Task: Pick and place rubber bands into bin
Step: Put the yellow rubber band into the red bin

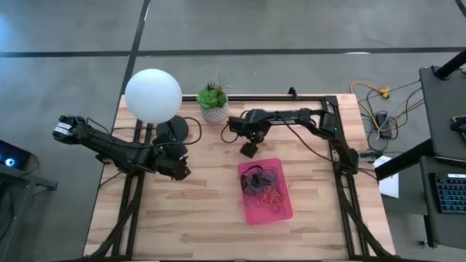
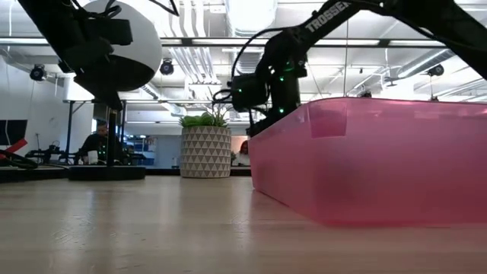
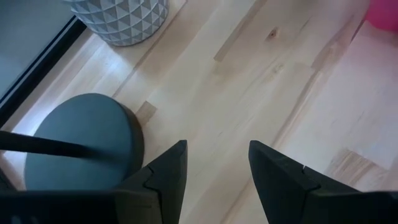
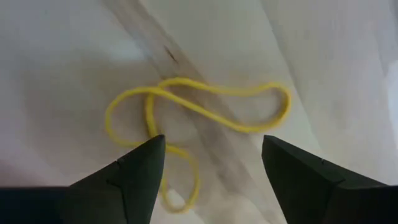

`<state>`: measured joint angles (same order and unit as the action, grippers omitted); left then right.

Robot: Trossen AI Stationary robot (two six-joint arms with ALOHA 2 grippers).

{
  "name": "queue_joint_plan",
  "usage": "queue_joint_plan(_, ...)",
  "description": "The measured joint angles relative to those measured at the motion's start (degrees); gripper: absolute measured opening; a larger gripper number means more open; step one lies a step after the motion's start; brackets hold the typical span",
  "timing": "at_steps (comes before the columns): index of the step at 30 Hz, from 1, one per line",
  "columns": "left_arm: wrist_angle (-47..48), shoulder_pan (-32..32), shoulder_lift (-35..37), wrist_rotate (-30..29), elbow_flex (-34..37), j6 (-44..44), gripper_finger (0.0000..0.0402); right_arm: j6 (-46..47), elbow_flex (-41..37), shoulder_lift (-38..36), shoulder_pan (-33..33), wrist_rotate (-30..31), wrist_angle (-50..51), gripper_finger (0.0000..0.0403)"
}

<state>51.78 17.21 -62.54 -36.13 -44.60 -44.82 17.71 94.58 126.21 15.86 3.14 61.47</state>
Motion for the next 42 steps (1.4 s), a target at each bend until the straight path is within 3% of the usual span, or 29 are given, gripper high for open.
queue_joint_plan(10, -1.0, 0.0, 0.0, 0.0, 0.0, -2.4, 0.0157, -0.5, 3.8, 2.0, -1.9, -1.7, -0.4, 0.0239)
queue_joint_plan(19, -1.0, 0.0, 0.0, 0.0, 0.0, -2.8, 0.0157, 0.5, 1.8, 2.3, -5.6, -1.4, -2.4, 0.0219)
queue_joint_plan(22, -1.0, 0.0, 0.0, 0.0, 0.0, -2.8, 0.0157, 0.0, 1.7, 3.0, -6.2, -1.4, -3.4, 0.0185)
queue_joint_plan(26, -1.4, 0.0, 0.0, 0.0, 0.0, -2.8, 0.0157, -1.6, 2.7, 3.4, -6.4, -2.5, -5.1, 0.0098)
queue_joint_plan(28, -1.6, 0.0, 0.0, 0.0, 0.0, -2.8, 0.0157, -2.2, 3.8, 3.5, -6.2, -4.1, -5.2, 0.0046)
queue_joint_plan(30, -1.7, 0.0, 0.0, 0.0, 0.0, -2.8, 0.0157, -2.0, 5.5, 3.9, -5.3, -8.9, -6.6, 0.0020)
queue_joint_plan(35, -1.8, 0.0, 0.0, 0.0, 0.0, -2.8, 0.0157, 1.0, 10.9, 3.4, -2.8, -23.9, -12.5, 0.0009)
queue_joint_plan(39, -1.8, 0.0, 0.0, 0.0, 0.0, -2.8, 0.0157, 1.2, 18.5, 0.0, -2.4, -26.2, -14.0, 0.0008)
queue_joint_plan(42, -1.8, 0.0, 0.0, 0.0, 0.0, -2.8, 0.0157, 1.2, 23.7, -2.8, -2.5, -25.9, -9.7, 0.0008)
